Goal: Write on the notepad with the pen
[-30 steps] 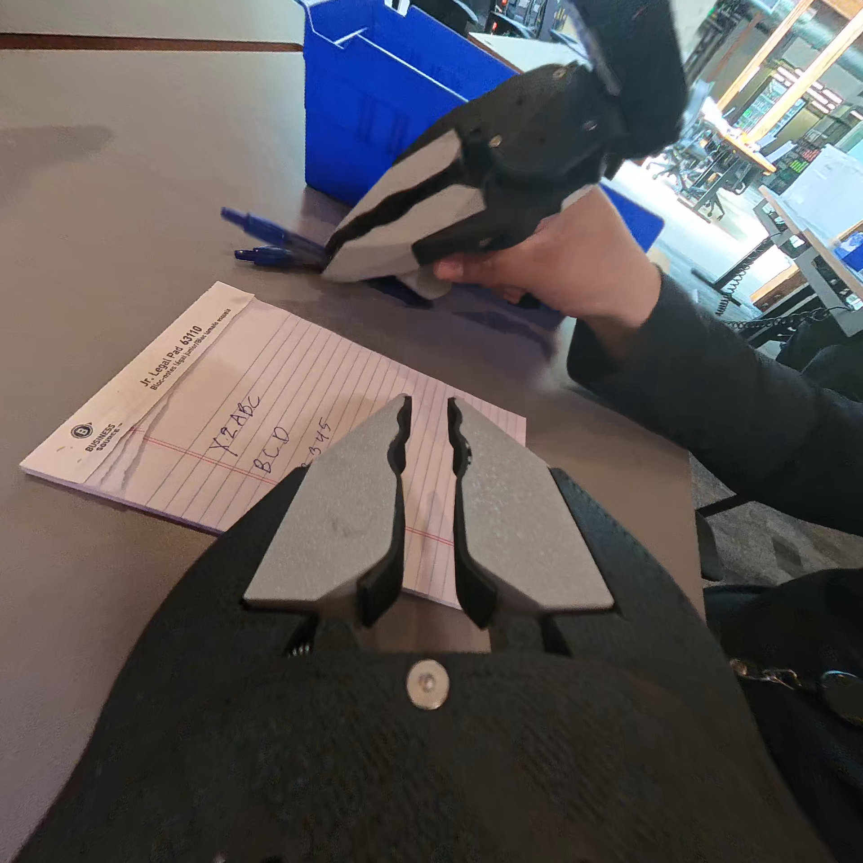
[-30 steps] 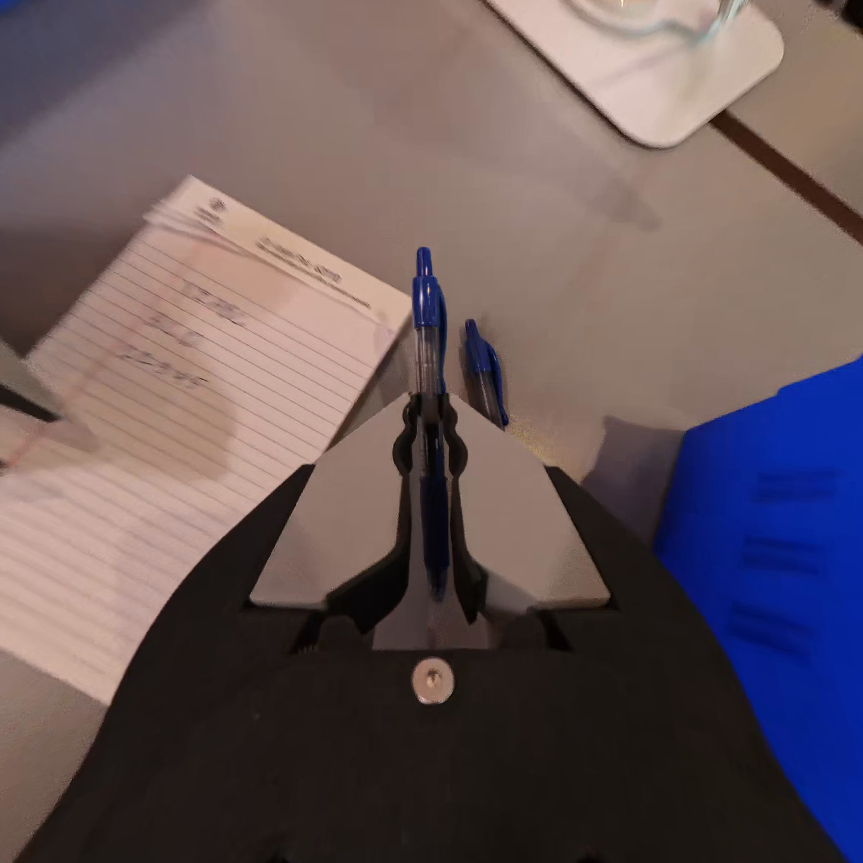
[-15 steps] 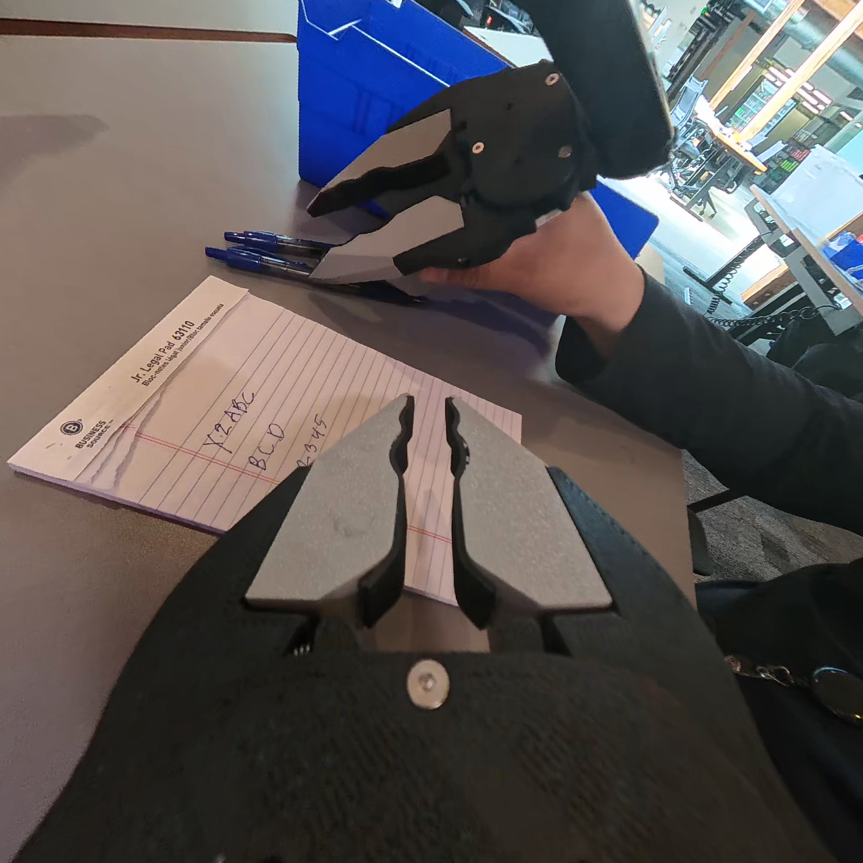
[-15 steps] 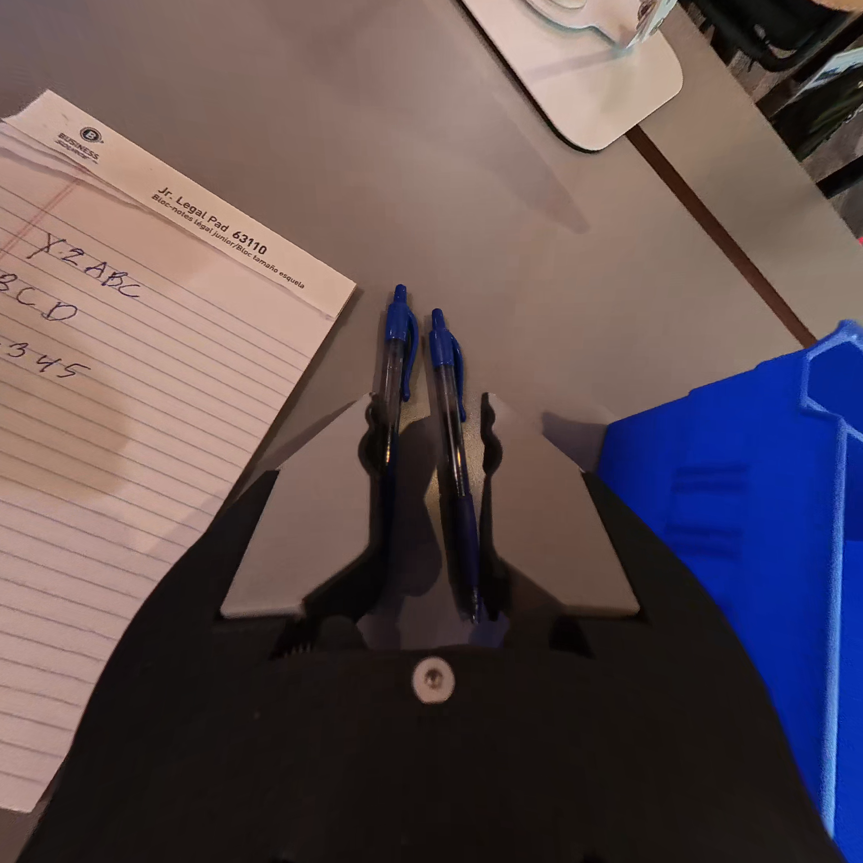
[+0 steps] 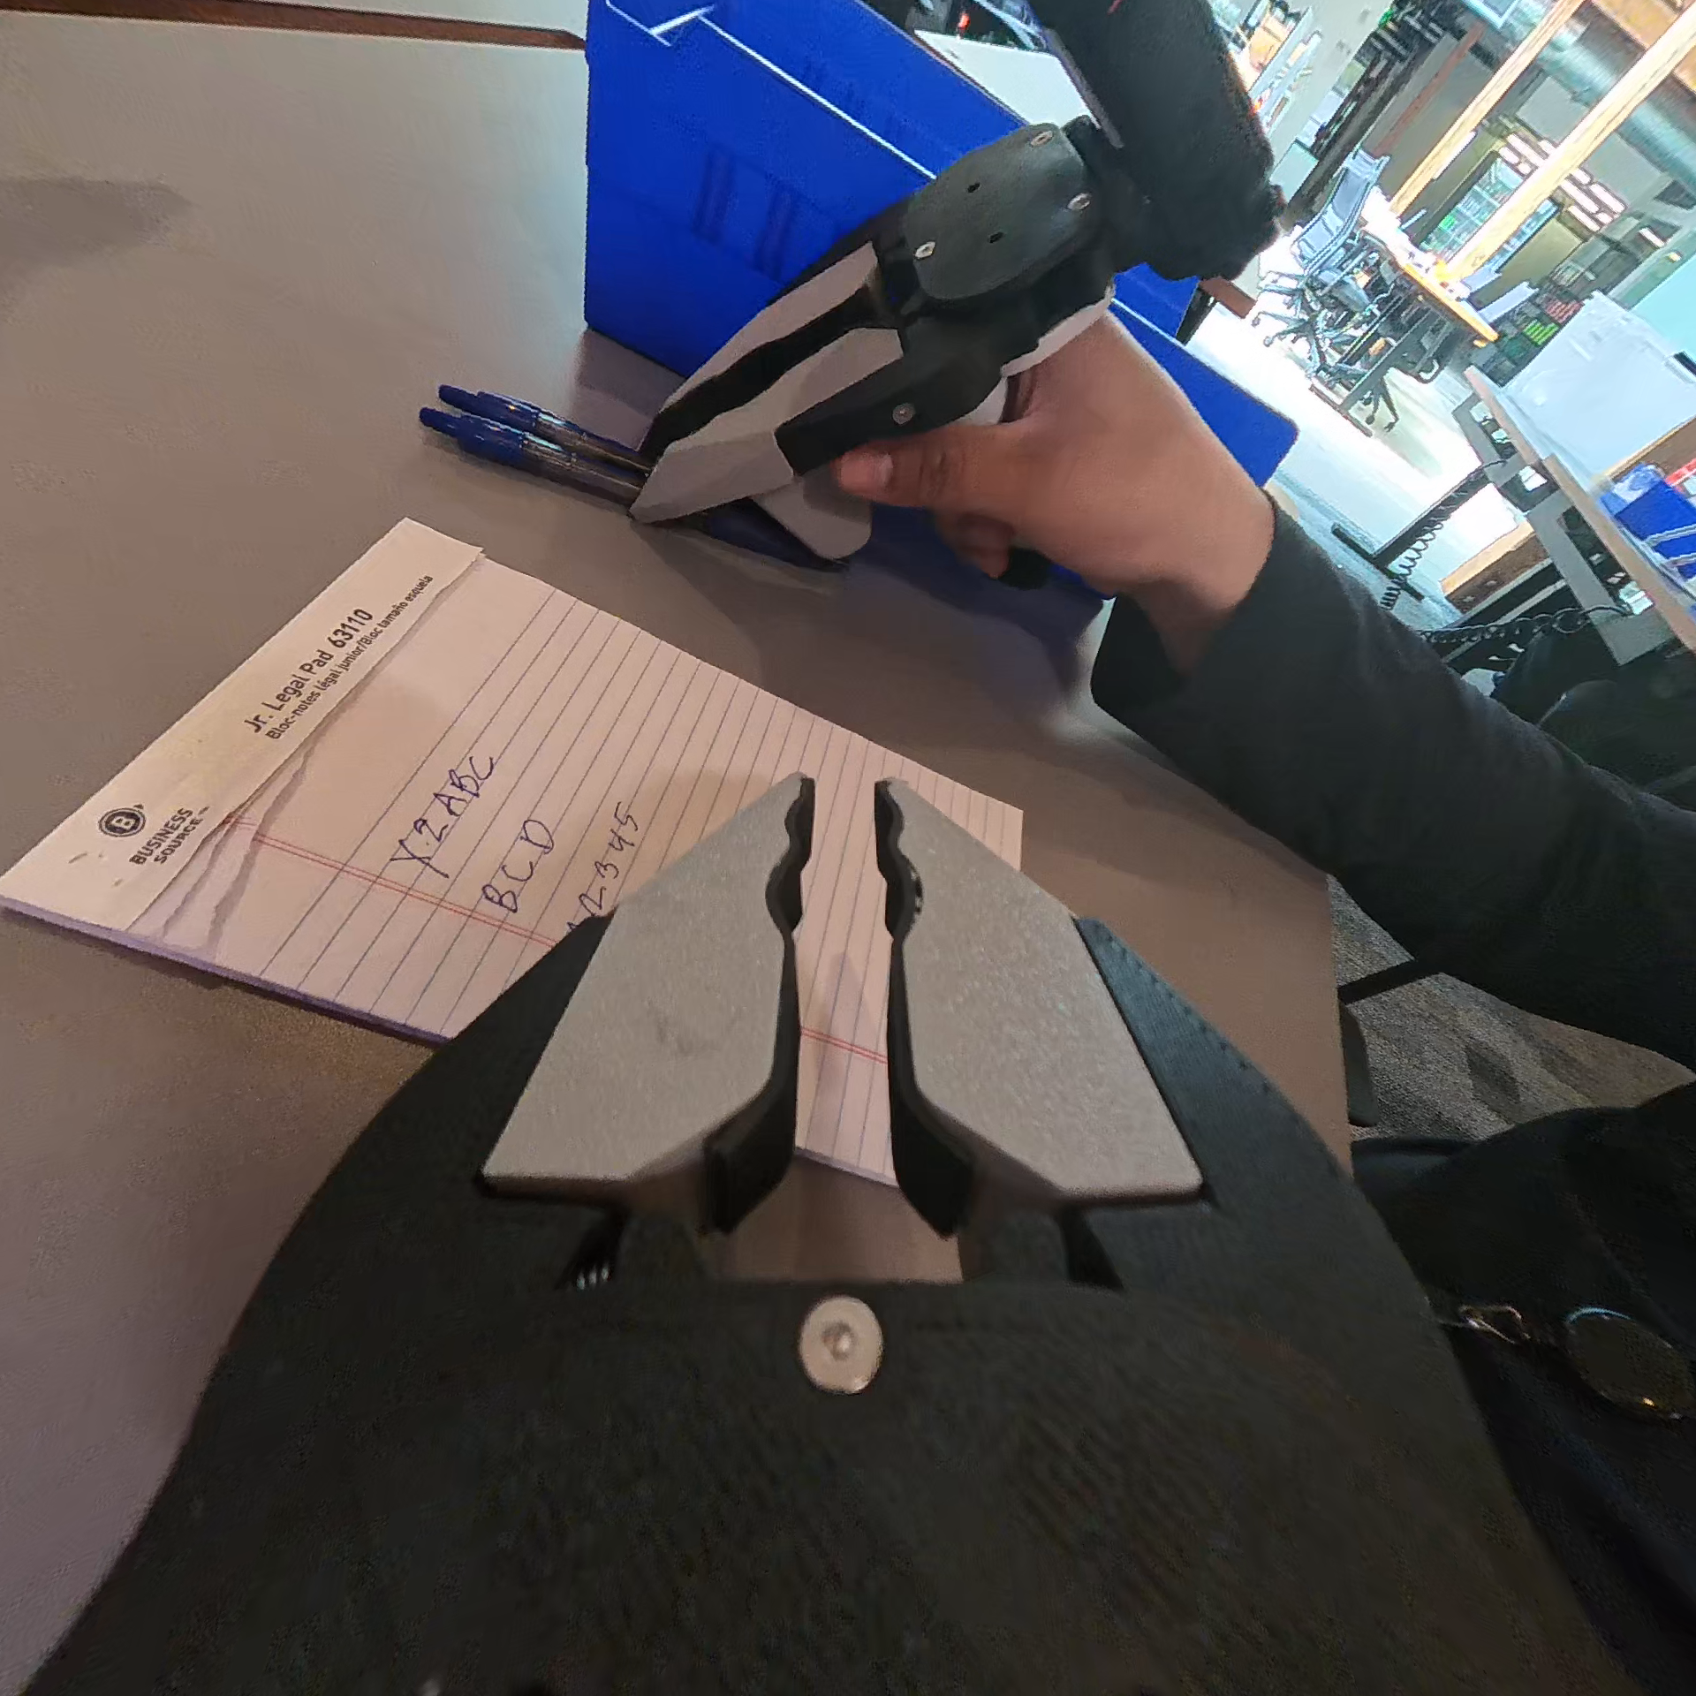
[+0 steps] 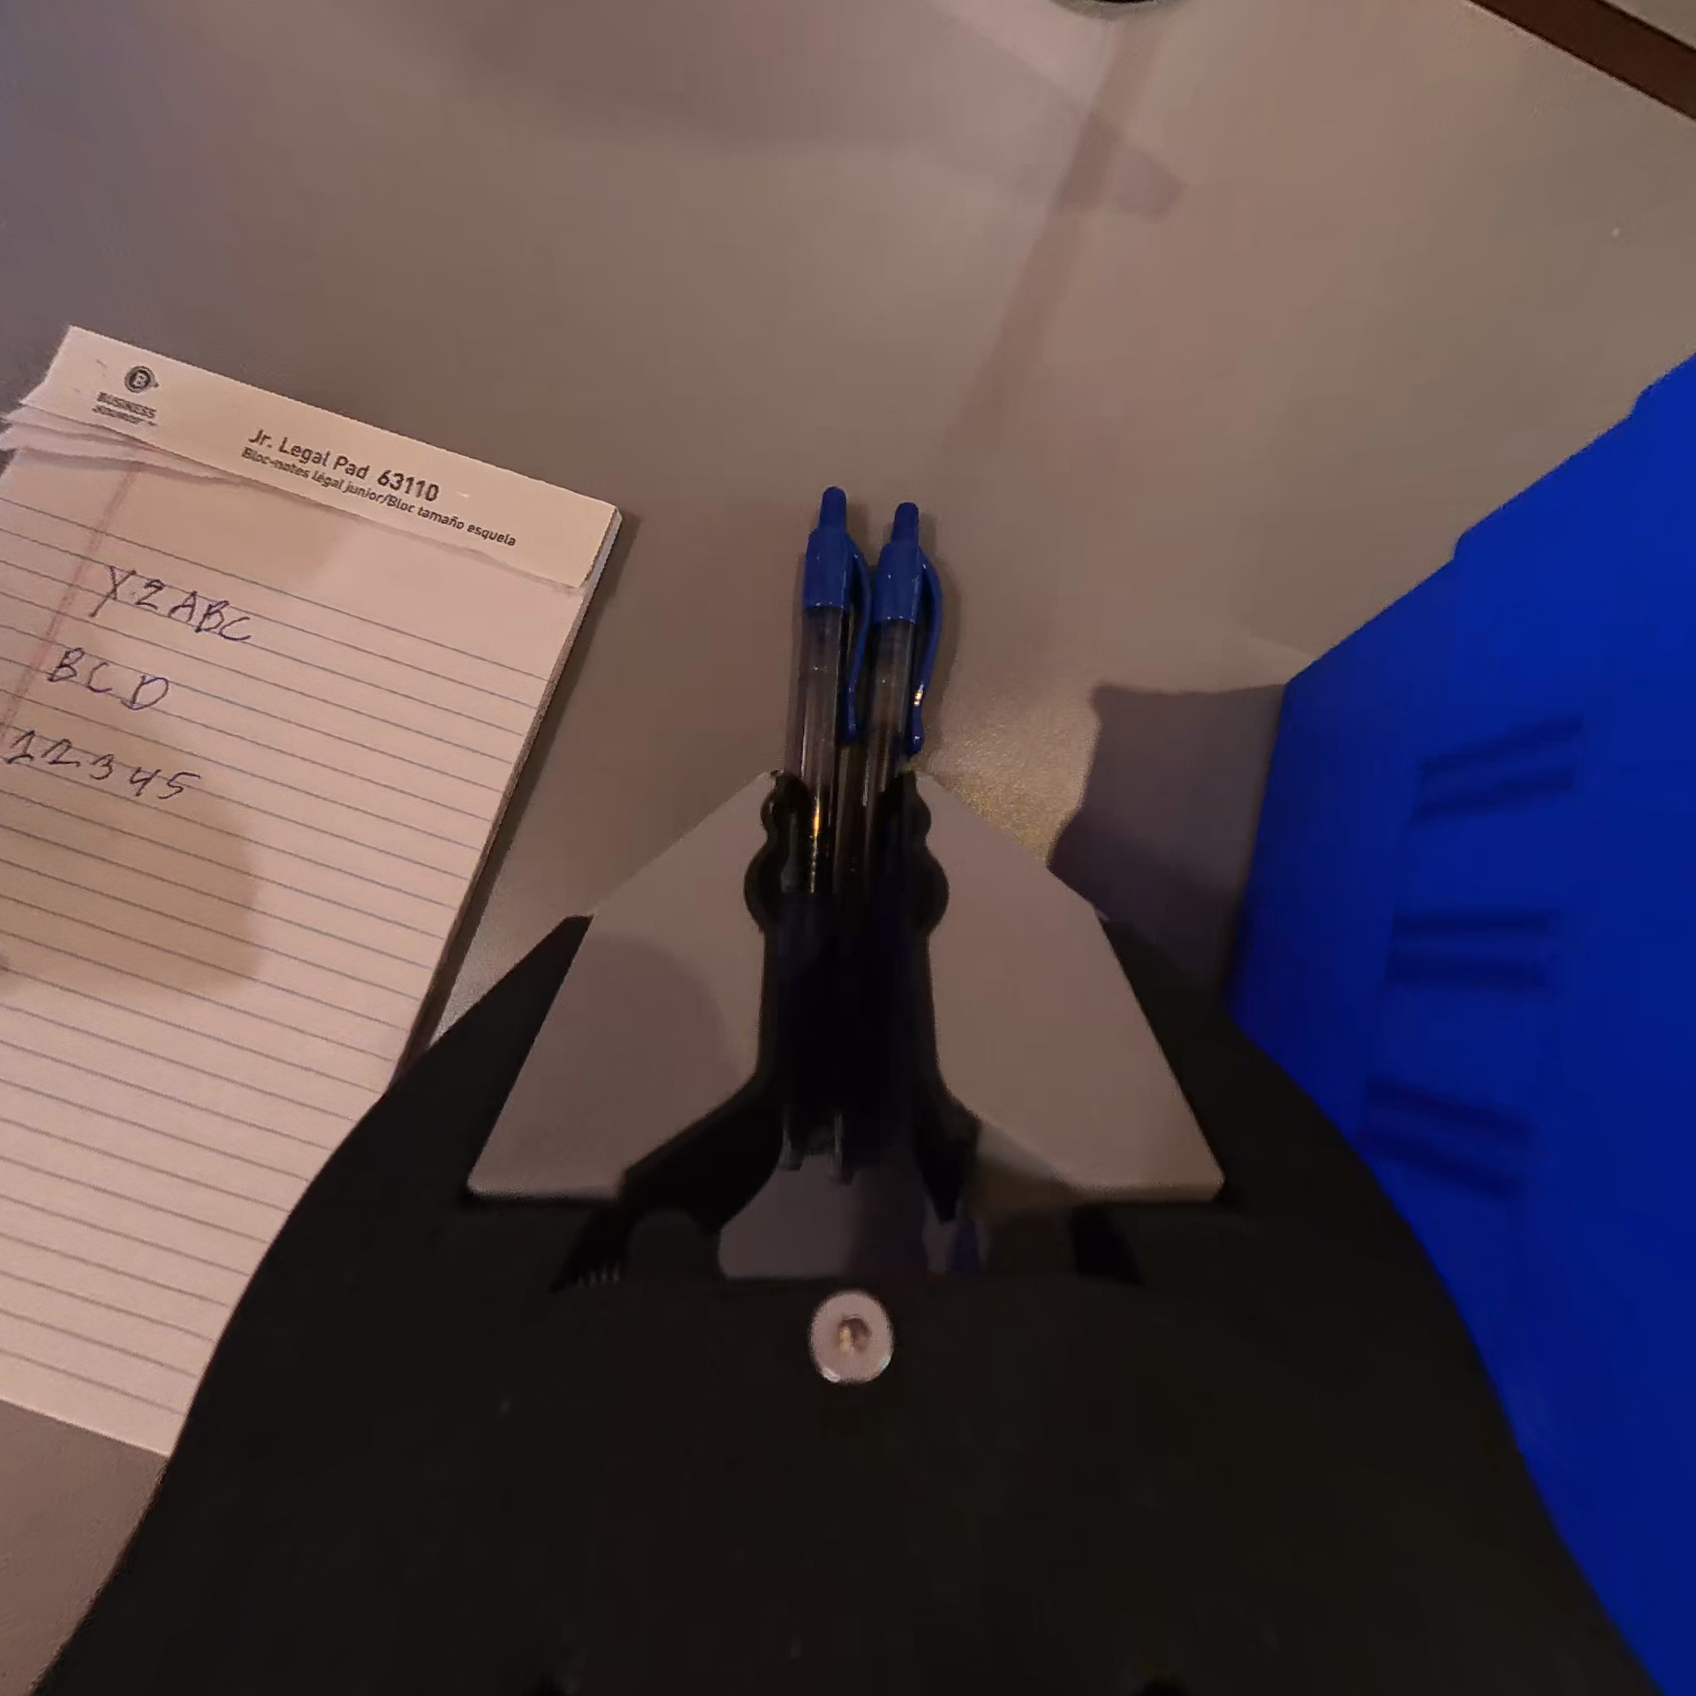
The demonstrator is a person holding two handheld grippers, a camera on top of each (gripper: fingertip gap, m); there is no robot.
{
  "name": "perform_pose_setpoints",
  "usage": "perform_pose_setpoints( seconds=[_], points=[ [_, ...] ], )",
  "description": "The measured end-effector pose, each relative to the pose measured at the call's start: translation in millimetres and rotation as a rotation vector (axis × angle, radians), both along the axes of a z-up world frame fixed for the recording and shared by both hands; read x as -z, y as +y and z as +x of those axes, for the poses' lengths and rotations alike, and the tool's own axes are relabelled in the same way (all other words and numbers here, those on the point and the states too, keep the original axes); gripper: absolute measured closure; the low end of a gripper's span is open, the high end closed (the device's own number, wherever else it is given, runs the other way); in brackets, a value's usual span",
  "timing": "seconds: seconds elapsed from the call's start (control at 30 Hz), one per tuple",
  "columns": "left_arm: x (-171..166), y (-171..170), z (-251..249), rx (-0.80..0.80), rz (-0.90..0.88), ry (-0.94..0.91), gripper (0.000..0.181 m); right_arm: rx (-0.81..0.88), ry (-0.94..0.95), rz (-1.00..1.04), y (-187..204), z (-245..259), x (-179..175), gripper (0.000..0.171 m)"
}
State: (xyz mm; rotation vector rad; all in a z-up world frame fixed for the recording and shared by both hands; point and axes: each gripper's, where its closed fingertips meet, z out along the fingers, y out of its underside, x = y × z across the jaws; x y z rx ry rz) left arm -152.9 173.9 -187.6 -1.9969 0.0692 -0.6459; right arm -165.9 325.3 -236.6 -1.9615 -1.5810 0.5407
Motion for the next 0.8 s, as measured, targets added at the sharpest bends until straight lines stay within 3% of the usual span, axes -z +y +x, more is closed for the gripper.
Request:
perform_pose_setpoints(
  seconds=[0.13, 0.23, 0.37, 0.5, 0.6, 0.8],
  points=[
    [-0.4, -0.1, -1.1, -0.005, 0.002, 0.0, 0.171, -0.005, 0.042, 0.08, 0.3, -5.0, -11.6, 0.152],
    [-2.3, 0.6, -8.0, -0.04, 0.017, 0.021, 0.171, -0.097, 0.158, 0.09, -20.9, -15.3, -35.9, 0.143],
    [-7.7, 0.9, -24.8, -0.123, 0.042, 0.032, 0.171, -0.453, 0.281, -0.012, -92.8, -22.5, -59.9, 0.145],
    [23.6, -6.0, -63.6, -0.301, -0.129, 0.227, 0.171, -0.768, 0.204, 0.051, -141.5, -5.0, -46.4, 0.146],
    [44.8, -10.2, -62.7, -0.273, -0.247, 0.32, 0.181, -0.859, 0.075, 0.082, -151.9, 9.6, -24.9, 0.145],
    [44.5, -4.7, -70.1, -0.287, -0.244, 0.375, 0.181, -0.998, -0.02, -0.043, -166.6, 42.6, -12.5, 0.137]
  ],
)
